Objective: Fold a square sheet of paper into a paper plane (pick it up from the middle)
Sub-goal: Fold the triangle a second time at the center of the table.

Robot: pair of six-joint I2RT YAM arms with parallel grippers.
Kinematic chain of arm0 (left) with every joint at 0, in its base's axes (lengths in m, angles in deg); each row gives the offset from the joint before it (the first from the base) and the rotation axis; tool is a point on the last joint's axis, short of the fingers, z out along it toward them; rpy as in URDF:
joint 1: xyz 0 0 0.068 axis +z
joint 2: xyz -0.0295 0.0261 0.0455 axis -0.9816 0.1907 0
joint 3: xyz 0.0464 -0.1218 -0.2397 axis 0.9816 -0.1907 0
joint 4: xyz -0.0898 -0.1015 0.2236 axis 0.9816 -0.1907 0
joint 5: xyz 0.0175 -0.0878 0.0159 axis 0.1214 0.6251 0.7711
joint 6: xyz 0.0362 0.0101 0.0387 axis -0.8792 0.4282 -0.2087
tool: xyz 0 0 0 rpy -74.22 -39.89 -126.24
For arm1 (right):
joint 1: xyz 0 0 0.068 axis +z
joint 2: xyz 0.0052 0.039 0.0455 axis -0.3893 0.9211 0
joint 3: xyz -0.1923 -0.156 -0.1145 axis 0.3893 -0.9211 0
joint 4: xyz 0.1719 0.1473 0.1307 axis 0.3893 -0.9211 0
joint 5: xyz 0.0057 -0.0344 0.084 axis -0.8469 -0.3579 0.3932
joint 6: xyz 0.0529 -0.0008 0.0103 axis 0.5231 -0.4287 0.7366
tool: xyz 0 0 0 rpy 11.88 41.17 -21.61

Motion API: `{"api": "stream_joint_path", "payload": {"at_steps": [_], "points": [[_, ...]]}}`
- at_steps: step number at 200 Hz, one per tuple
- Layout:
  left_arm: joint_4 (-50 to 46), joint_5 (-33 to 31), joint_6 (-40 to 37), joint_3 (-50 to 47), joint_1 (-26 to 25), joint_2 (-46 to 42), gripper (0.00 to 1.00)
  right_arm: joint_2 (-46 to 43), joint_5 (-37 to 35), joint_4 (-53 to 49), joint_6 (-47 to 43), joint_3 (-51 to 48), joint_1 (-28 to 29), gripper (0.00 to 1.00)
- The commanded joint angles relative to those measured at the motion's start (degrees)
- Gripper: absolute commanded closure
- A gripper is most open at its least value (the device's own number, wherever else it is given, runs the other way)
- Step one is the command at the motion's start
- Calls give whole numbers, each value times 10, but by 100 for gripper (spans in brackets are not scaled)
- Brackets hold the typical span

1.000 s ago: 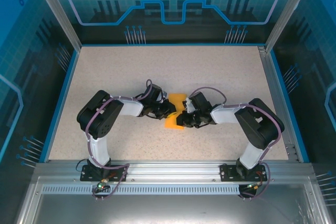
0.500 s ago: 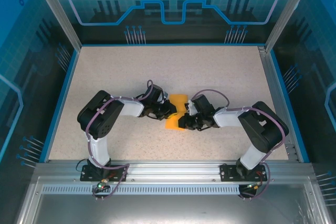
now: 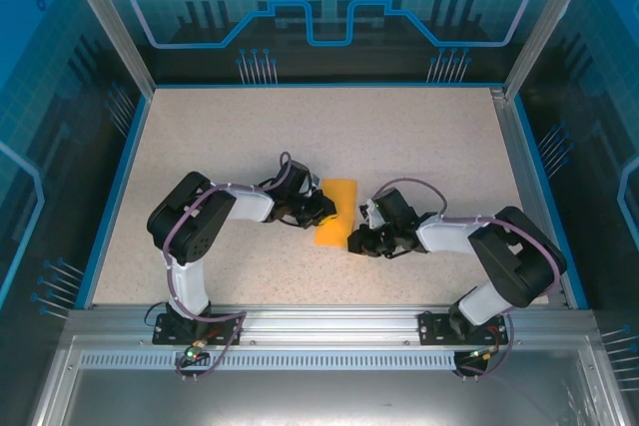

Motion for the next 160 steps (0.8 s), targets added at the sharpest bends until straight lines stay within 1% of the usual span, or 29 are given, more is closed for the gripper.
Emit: {"api": "stream_joint_path", "payload": {"at_steps": [1, 29, 50, 82, 129, 160], "points": [[-46, -21, -20, -1, 1, 16, 83, -34, 5, -37, 18, 10, -7, 84], [-45, -20, -20, 0, 1, 16, 83, -28, 7, -12, 36, 50, 1, 89], [-45, -20, -19, 2, 0, 16, 83, 8, -7, -12, 42, 83, 5, 91], [-46, -18, -19, 3, -1, 16, 83, 74, -4, -3, 44, 111, 5, 94], [-52, -15, -27, 8, -1, 5, 82, 123, -30, -28, 43, 91, 3, 95], [-60, -10, -37, 18, -2, -5, 78, 141, -31, -15, 53, 70, 2, 97]]}}
